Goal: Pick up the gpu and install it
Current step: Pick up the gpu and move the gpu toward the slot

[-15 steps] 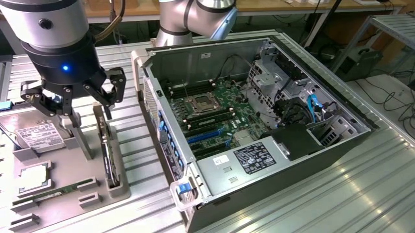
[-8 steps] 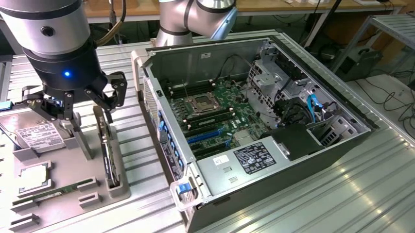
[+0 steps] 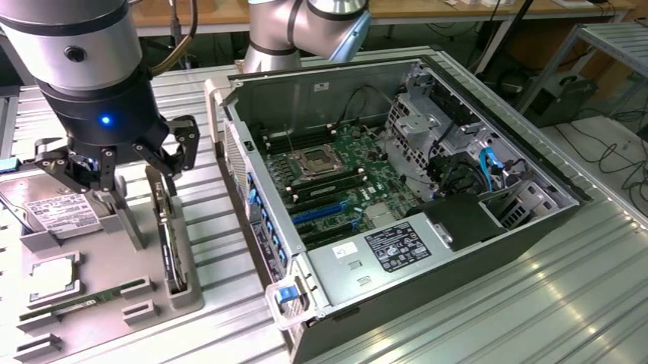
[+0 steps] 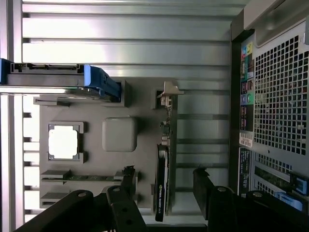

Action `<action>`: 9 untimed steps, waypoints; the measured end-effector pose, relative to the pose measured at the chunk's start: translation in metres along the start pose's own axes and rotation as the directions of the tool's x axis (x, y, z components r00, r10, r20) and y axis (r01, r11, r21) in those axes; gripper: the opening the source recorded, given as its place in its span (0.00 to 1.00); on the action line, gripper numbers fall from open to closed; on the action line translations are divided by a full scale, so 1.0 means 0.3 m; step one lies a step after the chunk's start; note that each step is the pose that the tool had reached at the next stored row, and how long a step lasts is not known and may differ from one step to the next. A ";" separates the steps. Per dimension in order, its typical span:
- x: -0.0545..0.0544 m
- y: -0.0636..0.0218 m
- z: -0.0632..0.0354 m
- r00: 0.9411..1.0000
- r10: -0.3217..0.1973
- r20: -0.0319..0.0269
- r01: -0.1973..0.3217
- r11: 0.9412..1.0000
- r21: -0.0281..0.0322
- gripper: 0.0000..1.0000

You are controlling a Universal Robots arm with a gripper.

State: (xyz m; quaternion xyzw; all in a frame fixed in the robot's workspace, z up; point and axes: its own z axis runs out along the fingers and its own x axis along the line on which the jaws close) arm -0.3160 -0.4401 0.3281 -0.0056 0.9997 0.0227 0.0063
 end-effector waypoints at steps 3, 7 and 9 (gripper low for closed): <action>0.000 -0.013 0.004 1.000 0.000 0.000 0.000 1.000 0.000 0.60; 0.001 -0.018 0.019 1.000 0.000 0.000 0.000 1.000 0.000 0.60; 0.001 -0.019 0.030 1.000 0.000 0.000 0.000 1.000 0.000 0.60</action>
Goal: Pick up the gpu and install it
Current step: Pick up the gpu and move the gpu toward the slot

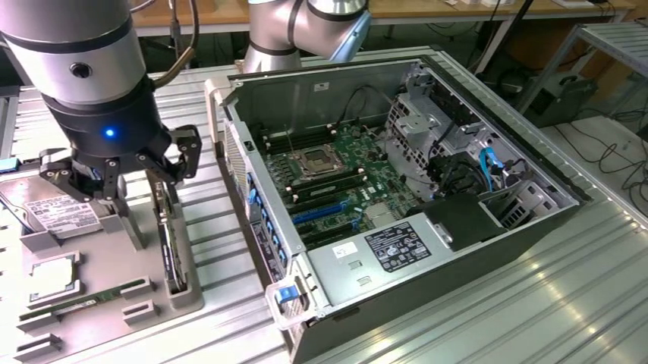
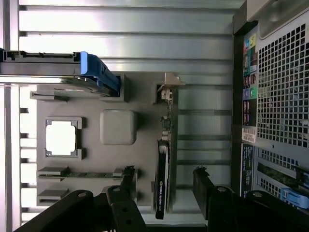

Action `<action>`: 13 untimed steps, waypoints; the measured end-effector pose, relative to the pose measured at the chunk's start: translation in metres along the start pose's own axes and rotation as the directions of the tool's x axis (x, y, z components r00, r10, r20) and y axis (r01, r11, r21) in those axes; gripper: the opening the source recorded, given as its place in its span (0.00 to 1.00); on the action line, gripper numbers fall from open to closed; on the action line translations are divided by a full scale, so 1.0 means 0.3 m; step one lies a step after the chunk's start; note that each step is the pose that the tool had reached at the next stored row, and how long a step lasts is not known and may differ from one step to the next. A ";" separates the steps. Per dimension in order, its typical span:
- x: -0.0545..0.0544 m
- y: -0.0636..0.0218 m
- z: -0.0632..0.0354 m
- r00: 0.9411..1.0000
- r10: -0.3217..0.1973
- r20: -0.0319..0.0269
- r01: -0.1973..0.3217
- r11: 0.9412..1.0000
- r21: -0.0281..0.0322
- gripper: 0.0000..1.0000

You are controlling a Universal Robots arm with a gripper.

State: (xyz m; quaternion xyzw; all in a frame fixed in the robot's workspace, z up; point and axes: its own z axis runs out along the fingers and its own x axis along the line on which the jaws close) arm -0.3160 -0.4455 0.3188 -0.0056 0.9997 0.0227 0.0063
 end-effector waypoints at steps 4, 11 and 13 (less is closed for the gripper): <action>0.000 -0.004 0.025 1.000 0.000 0.000 0.000 1.000 0.000 0.60; 0.002 -0.028 0.078 1.000 0.001 0.000 -0.001 1.000 0.000 0.60; 0.002 -0.028 0.089 1.000 0.003 0.000 -0.003 1.000 0.000 0.60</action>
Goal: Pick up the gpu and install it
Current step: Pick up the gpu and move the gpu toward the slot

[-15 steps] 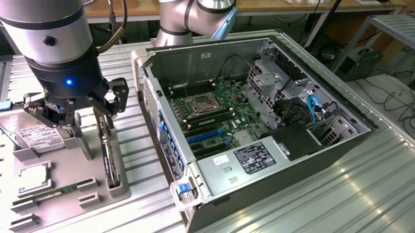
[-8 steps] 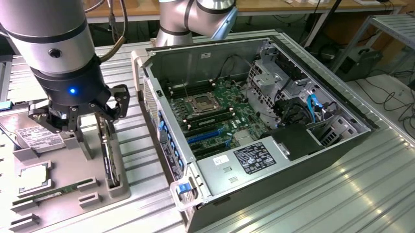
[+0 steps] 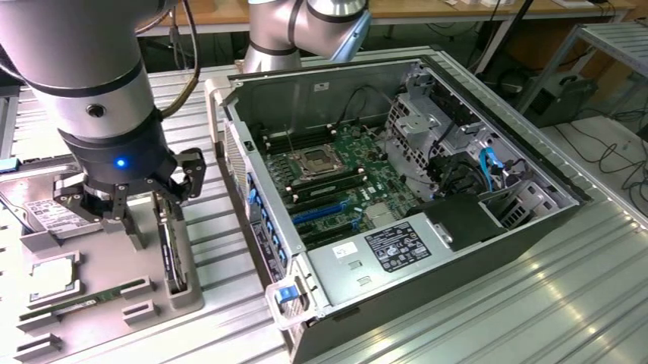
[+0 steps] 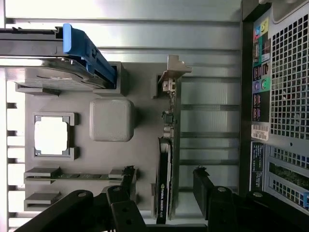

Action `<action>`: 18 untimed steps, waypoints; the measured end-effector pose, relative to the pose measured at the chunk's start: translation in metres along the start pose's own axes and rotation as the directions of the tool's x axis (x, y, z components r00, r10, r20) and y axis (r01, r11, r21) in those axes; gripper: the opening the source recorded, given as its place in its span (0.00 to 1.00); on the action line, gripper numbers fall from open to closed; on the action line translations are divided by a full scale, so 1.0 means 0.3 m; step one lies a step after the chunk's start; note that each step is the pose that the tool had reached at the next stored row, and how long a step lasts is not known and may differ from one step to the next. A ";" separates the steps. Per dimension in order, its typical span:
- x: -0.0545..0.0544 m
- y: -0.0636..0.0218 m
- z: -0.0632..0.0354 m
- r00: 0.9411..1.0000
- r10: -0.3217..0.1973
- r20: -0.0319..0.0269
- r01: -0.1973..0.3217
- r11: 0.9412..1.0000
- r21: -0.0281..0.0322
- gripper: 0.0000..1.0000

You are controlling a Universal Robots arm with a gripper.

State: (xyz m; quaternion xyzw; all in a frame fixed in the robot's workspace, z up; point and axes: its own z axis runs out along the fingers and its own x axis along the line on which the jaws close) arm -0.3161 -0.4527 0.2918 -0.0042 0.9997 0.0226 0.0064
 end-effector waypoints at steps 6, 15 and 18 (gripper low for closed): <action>0.000 -0.002 0.037 1.000 0.014 0.001 -0.014 1.000 0.000 0.60; 0.001 -0.004 0.093 1.000 0.020 0.001 -0.020 1.000 0.000 0.60; 0.001 -0.005 0.111 1.000 0.024 0.001 -0.024 1.000 0.001 0.60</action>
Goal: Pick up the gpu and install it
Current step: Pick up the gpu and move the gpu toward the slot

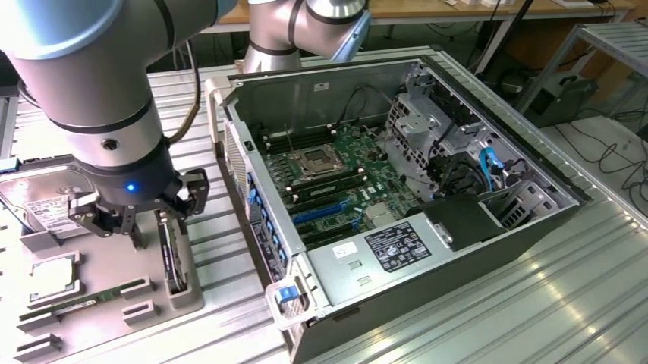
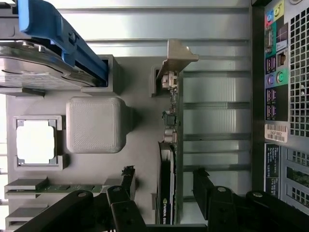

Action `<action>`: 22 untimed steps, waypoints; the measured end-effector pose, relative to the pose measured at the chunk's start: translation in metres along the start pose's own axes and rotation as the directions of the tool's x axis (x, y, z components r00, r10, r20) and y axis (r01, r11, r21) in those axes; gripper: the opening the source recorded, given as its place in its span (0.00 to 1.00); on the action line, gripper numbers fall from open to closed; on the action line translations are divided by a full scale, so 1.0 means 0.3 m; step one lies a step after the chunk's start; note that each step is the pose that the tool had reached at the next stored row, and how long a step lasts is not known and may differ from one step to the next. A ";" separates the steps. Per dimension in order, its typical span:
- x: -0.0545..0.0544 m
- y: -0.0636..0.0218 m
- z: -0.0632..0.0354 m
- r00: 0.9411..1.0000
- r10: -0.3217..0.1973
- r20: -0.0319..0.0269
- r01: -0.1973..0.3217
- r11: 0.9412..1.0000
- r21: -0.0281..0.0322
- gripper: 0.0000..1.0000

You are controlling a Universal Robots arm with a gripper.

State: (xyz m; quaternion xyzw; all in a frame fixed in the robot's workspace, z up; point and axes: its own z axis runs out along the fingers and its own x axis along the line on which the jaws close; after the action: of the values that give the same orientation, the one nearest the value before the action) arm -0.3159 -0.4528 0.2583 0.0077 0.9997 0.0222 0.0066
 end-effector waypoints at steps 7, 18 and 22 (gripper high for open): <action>0.001 -0.001 0.033 1.000 0.003 0.000 -0.003 1.000 0.003 0.60; 0.000 0.001 0.106 0.999 0.037 0.002 -0.037 0.999 0.010 0.59; 0.000 0.001 0.113 0.999 0.037 0.002 -0.037 0.999 0.010 0.51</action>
State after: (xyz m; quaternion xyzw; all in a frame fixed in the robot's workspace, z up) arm -0.3155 -0.4511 0.2245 0.0264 0.9995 0.0172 0.0069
